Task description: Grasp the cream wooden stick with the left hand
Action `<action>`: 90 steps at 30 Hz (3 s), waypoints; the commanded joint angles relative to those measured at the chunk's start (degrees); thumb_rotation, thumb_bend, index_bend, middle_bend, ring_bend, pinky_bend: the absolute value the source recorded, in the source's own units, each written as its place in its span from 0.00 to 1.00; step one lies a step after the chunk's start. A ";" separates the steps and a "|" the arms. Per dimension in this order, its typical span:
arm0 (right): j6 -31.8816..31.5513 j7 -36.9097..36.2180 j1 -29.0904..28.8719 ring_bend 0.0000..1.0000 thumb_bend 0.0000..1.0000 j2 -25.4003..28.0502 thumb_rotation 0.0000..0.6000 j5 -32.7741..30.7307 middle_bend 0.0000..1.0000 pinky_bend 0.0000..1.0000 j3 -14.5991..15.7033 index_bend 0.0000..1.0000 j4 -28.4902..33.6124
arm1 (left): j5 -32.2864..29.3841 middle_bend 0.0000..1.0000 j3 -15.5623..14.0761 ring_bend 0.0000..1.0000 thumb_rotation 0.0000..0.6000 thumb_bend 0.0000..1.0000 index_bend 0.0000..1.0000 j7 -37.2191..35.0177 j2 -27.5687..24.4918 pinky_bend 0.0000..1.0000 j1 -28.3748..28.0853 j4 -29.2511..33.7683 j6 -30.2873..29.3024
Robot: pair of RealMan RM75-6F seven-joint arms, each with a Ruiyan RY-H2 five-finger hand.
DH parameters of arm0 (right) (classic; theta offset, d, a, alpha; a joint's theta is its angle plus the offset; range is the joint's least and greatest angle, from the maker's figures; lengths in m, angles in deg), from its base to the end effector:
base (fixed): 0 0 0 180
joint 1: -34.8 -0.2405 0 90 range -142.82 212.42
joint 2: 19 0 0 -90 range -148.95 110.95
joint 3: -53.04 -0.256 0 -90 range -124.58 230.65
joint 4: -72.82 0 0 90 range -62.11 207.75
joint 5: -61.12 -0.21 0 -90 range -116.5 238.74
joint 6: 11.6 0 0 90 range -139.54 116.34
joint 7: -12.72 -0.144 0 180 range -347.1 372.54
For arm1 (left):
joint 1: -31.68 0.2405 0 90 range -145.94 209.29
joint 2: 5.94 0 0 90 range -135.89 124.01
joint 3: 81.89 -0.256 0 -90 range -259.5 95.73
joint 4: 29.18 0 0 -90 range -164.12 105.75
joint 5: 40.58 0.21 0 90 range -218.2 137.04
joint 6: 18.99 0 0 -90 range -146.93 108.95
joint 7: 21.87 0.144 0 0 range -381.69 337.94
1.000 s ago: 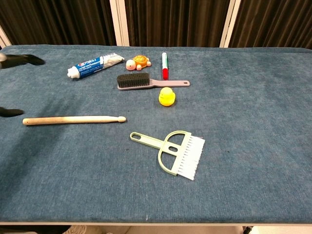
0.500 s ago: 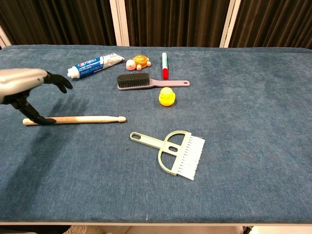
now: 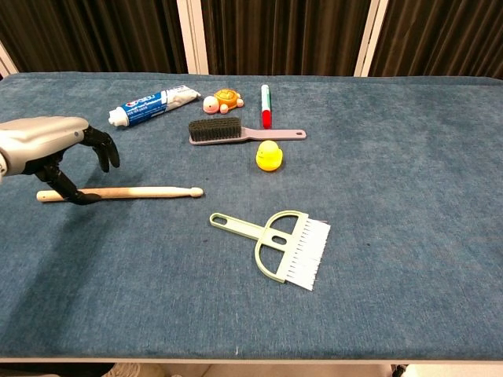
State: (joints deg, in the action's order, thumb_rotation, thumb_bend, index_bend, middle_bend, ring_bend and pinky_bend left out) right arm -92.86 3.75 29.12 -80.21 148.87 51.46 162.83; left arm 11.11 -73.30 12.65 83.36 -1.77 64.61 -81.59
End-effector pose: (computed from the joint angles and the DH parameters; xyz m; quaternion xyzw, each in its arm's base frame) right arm -0.3226 -0.1814 0.1668 0.6053 -0.4229 0.3887 0.5510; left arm -0.1892 0.2942 -0.0184 -0.7011 -0.4452 -0.2903 0.4753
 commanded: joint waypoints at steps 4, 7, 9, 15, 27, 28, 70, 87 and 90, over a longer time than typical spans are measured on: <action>0.02 -0.09 -0.01 0.08 0.29 0.01 1.00 -0.05 0.14 0.00 -0.01 0.21 -0.01 | -0.93 0.39 -0.07 0.11 1.00 0.24 0.36 0.77 1.63 0.08 -0.98 -0.77 -0.42; 0.05 -0.14 -0.03 0.08 0.29 0.02 1.00 -0.06 0.14 0.00 -0.01 0.21 -0.02 | -1.33 0.41 -0.14 0.13 1.00 0.24 0.38 0.90 2.24 0.08 -1.32 -1.25 -0.42; 0.14 -0.16 -0.05 0.08 0.29 0.01 1.00 -0.10 0.14 0.00 0.00 0.21 -0.05 | -1.63 0.42 -0.23 0.13 1.00 0.24 0.39 0.97 2.79 0.08 -1.57 -1.76 -0.38; 0.15 -0.25 -0.07 0.08 0.29 0.04 1.00 -0.18 0.14 0.00 -0.04 0.21 -0.02 | -1.93 0.44 -0.44 0.13 1.00 0.25 0.42 0.62 4.34 0.08 -2.13 -3.54 -0.16; 0.59 -0.40 -0.20 0.08 0.29 0.12 1.00 -0.45 0.14 0.00 -0.03 0.21 0.02 | -1.45 0.47 -0.69 0.15 1.00 0.27 0.45 -1.92 5.49 0.08 -2.79 -5.77 1.48; 0.59 -0.39 -0.20 0.08 0.29 0.13 1.00 -0.45 0.14 0.00 -0.03 0.21 0.01 | -1.43 0.48 -0.69 0.16 1.00 0.28 0.46 -2.05 5.60 0.08 -2.84 -5.94 1.57; 0.79 -0.74 -0.24 0.08 0.29 0.13 1.00 -0.74 0.14 0.00 -0.08 0.21 0.06 | 8.60 0.58 -2.04 0.22 1.00 0.42 0.56 -10.77 1.56 0.10 -1.70 -1.87 0.85; 0.81 -0.52 -0.16 0.08 0.29 0.26 1.00 -0.89 0.14 0.00 -0.06 0.21 0.36 | 19.27 0.58 2.75 0.22 1.00 0.43 0.56 -23.35 -21.02 0.10 -1.04 14.91 0.21; 0.90 -0.55 -0.14 0.08 0.29 0.30 1.00 -0.98 0.14 0.00 -0.04 0.21 0.42 | 19.19 0.58 4.39 0.22 1.00 0.43 0.56 -25.36 -25.28 0.10 -0.74 17.37 -0.17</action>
State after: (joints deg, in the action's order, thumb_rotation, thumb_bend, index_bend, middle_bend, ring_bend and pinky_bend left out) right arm -91.97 3.20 28.97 -79.92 147.91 51.42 163.25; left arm 30.06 -70.52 -10.88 60.86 -2.76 79.84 -81.36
